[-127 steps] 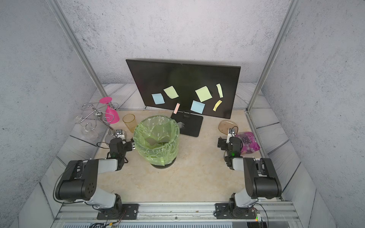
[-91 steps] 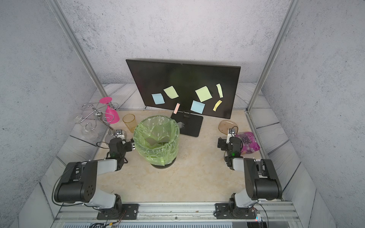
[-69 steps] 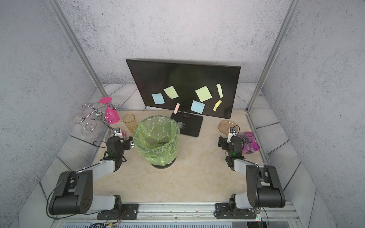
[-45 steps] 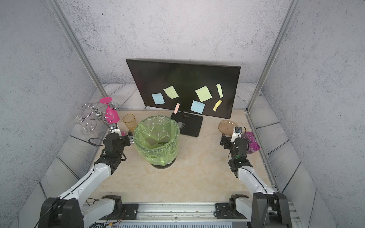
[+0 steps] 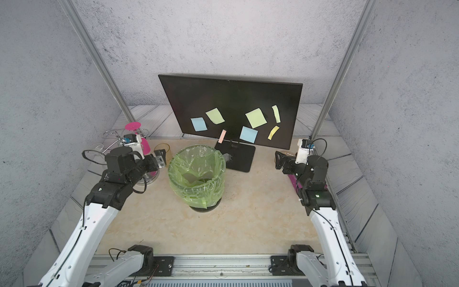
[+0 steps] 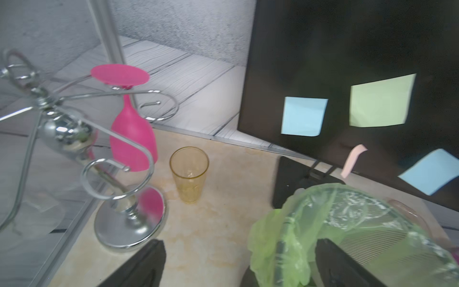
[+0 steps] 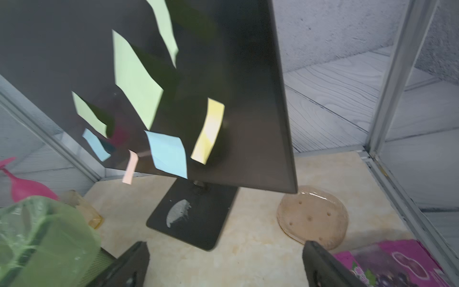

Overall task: Remove the sticky note from the monitor
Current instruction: Tear off the sticky note from the monitor.

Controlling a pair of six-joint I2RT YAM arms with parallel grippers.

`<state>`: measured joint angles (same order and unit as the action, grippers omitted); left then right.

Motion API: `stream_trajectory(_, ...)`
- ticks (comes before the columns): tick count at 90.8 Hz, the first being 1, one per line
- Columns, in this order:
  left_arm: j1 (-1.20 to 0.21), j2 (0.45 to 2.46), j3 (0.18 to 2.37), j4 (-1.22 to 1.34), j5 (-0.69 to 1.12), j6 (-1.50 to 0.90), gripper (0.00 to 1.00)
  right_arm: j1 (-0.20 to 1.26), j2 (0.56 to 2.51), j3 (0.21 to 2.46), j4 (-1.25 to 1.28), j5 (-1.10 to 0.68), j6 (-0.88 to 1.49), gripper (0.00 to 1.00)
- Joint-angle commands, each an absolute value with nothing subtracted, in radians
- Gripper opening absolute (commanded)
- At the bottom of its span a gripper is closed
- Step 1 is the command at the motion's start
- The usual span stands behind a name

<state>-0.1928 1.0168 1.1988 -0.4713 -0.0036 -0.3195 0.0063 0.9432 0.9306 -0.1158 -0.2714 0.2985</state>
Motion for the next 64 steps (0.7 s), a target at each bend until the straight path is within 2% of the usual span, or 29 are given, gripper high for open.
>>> stream_trajectory(1, -0.199, 1.060, 1.297, -0.580, 0.200, -0.304, 1.00, 0.009, 0.968, 1.035, -0.210, -0.355, 0.342, 0.99)
stream_trajectory(16, -0.198, 1.092, 1.412, -0.604, 0.416, -0.326, 1.00, 0.009, 1.064, 1.229, -0.299, -0.398, 0.384, 0.99)
stream_trajectory(37, -0.200, 1.115, 1.484, -0.637, 0.668, -0.332, 0.99, 0.008, 1.204, 1.399, -0.254, -0.379, 0.504, 0.95)
stream_trajectory(64, -0.201, 1.128, 1.487, -0.642, 0.732, -0.322, 1.00, 0.007, 1.366, 1.511, -0.204, -0.366, 0.589, 0.87)
